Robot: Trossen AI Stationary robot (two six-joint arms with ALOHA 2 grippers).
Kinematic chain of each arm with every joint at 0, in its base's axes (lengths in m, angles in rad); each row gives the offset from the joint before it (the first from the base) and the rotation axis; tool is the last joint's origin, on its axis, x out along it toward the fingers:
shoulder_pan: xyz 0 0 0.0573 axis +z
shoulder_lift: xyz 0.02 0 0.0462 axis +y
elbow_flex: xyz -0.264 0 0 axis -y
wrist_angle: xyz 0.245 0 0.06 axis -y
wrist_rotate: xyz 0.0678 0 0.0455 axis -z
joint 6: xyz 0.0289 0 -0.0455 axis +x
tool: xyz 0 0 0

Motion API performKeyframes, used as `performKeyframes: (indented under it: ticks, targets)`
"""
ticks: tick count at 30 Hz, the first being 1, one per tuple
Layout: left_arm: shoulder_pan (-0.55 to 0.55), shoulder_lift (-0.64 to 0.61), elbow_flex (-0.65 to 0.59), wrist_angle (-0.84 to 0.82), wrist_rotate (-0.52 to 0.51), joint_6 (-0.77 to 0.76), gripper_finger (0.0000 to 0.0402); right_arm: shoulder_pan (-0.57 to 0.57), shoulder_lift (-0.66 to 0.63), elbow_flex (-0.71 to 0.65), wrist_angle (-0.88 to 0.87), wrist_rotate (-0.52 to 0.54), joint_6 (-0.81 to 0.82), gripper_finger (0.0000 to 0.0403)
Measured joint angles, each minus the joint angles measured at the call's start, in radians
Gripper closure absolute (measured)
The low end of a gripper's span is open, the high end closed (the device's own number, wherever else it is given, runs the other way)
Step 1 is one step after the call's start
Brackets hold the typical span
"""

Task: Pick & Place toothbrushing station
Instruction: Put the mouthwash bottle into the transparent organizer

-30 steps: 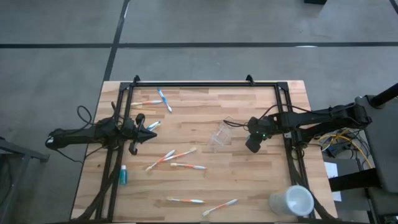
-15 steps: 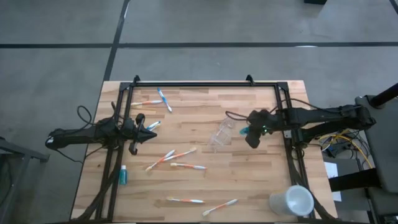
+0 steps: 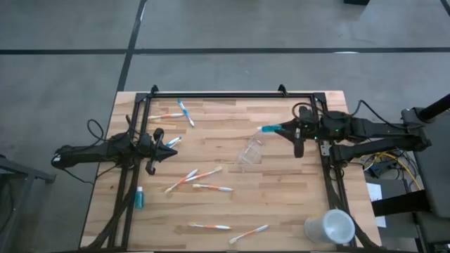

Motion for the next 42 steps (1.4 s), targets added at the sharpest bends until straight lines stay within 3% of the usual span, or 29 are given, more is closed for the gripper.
performKeyframes:
  ticks: [12,19,22,28,34,38,42]
  targets:
    - [0.0,0.0,0.0,0.0,0.0,0.0,0.039,0.0,0.044,-0.003,0.237,-0.007,-0.035,0.031]
    - [0.0,0.0,0.0,0.0,0.0,0.0,0.039,0.0,0.159,-0.034,0.5,-0.155,-0.123,0.0314]
    - [0.0,0.0,0.0,0.0,0.0,0.0,0.039,0.0,0.208,-0.056,0.638,-0.161,-0.126,0.0316]
    - [0.001,0.0,0.0,0.0,0.0,0.0,0.039,0.0,0.307,-0.121,0.792,-0.16,-0.114,0.0309]
    - [0.001,0.0,0.0,0.0,0.0,0.0,0.039,0.0,0.39,-0.204,1.062,-0.159,-0.067,0.0308]
    - [0.001,0.0,0.0,0.0,0.0,0.0,0.039,0.0,0.406,-0.276,1.248,-0.158,-0.042,0.0308]
    - [0.0,0.0,0.0,0.0,0.0,0.0,0.039,0.0,0.388,-0.338,1.282,-0.158,-0.033,0.0308]
